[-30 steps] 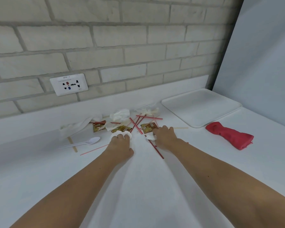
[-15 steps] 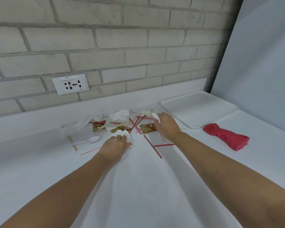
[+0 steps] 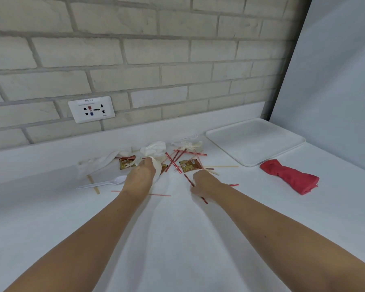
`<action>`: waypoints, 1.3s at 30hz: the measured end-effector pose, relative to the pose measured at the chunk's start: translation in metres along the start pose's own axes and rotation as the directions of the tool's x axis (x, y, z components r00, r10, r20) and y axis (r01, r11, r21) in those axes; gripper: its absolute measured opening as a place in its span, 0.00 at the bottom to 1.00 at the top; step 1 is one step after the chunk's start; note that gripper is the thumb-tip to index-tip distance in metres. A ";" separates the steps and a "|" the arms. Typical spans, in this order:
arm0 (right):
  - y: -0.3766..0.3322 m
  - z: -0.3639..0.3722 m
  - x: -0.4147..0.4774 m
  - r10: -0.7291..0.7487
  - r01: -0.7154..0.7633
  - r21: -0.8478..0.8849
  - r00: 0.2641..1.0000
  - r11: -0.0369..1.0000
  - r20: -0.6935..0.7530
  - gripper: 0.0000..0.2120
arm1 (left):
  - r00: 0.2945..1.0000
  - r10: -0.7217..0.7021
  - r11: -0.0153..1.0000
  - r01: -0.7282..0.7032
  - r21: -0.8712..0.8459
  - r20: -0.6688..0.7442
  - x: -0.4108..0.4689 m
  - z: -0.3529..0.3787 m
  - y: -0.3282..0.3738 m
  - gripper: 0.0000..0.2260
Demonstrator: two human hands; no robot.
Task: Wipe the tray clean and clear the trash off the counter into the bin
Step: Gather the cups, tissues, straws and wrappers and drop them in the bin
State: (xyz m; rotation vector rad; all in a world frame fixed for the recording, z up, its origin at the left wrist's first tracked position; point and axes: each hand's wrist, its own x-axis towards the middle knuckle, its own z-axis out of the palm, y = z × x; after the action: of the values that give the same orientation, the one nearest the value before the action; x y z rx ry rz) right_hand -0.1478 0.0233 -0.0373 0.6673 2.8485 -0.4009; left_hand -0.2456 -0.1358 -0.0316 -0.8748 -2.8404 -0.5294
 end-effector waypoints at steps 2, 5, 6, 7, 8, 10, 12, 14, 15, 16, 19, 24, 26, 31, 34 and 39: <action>-0.007 0.002 -0.005 -0.016 0.016 -0.030 1.000 0.999 0.003 0.11 | 0.996 -0.049 0.982 0.035 -0.183 -0.069 0.000 -0.009 0.002 0.09; -0.011 0.003 -0.009 -0.047 0.048 -0.034 0.999 0.998 0.019 0.14 | 0.984 -0.107 0.949 0.058 -0.311 -0.143 0.003 -0.016 0.006 0.11; -0.009 0.004 -0.010 -0.041 0.042 -0.037 0.999 0.998 0.034 0.14 | 0.980 -0.113 0.948 0.057 -0.312 -0.164 0.005 -0.018 0.007 0.11; -0.008 0.004 -0.010 -0.043 0.045 -0.036 0.998 0.998 0.047 0.12 | 0.975 -0.108 0.945 0.041 -0.326 -0.192 0.007 -0.019 0.008 0.10; -0.008 0.004 -0.010 -0.050 0.053 -0.041 0.997 0.998 0.059 0.09 | 0.972 -0.096 0.935 0.015 -0.355 -0.213 0.009 -0.019 0.007 0.10; -0.007 0.003 -0.014 -0.087 0.091 -0.051 0.993 0.995 0.079 0.06 | 0.978 -0.092 0.901 0.002 -0.433 -0.187 0.012 -0.021 0.006 0.11; -0.006 0.003 -0.017 -0.130 0.136 -0.077 0.988 0.988 0.083 0.11 | 0.989 -0.111 0.865 0.048 -0.499 -0.099 0.018 -0.022 0.003 0.12; -0.001 0.004 -0.017 -0.161 0.166 -0.057 0.983 0.985 0.083 0.13 | 0.993 -0.117 0.831 0.113 -0.544 0.027 0.022 -0.025 -0.002 0.13; 0.002 0.002 -0.017 -0.171 0.175 -0.040 0.981 0.984 0.087 0.14 | 0.990 -0.106 0.825 0.143 -0.547 0.097 0.023 -0.026 -0.006 0.13; 0.005 -0.003 -0.018 -0.184 0.187 -0.034 0.979 0.982 0.089 0.14 | 0.981 -0.086 0.830 0.167 -0.533 0.173 0.022 -0.027 -0.009 0.13; 0.017 -0.023 -0.019 -0.211 0.213 -0.069 0.977 0.975 0.039 0.14 | 0.921 -0.003 0.898 0.173 -0.404 0.389 0.017 -0.030 -0.027 0.12; 0.058 -0.040 -0.022 -0.102 0.102 -0.106 0.995 0.989 0.003 0.14 | 0.807 0.117 0.993 -0.113 -0.043 0.580 0.008 -0.026 -0.048 0.06; 0.069 -0.038 -0.025 -0.057 0.067 -0.159 0.996 0.985 0.064 0.15 | 0.801 0.097 0.990 -0.140 0.028 0.590 0.006 -0.024 -0.047 0.05; 0.073 -0.028 -0.026 -0.029 0.051 -0.203 0.994 0.978 0.108 0.08 | 0.805 0.076 0.950 -0.238 0.203 0.589 0.005 -0.025 -0.030 0.03; 0.067 -0.025 -0.030 -0.025 0.054 -0.197 0.989 0.979 0.148 0.16 | 0.751 0.000 0.952 -0.201 0.229 0.660 0.001 -0.023 -0.024 0.07; 0.065 -0.014 -0.043 -0.054 0.077 -0.159 0.988 0.984 0.144 0.14 | 0.729 -0.010 0.953 -0.201 0.227 0.685 -0.010 -0.019 -0.012 0.09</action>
State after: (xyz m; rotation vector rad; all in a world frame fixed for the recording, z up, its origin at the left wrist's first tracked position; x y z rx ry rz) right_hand -0.0822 0.0666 -0.0275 0.4948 2.7384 -0.2098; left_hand -0.2437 -0.1571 -0.0195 -1.3746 -3.3306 0.3109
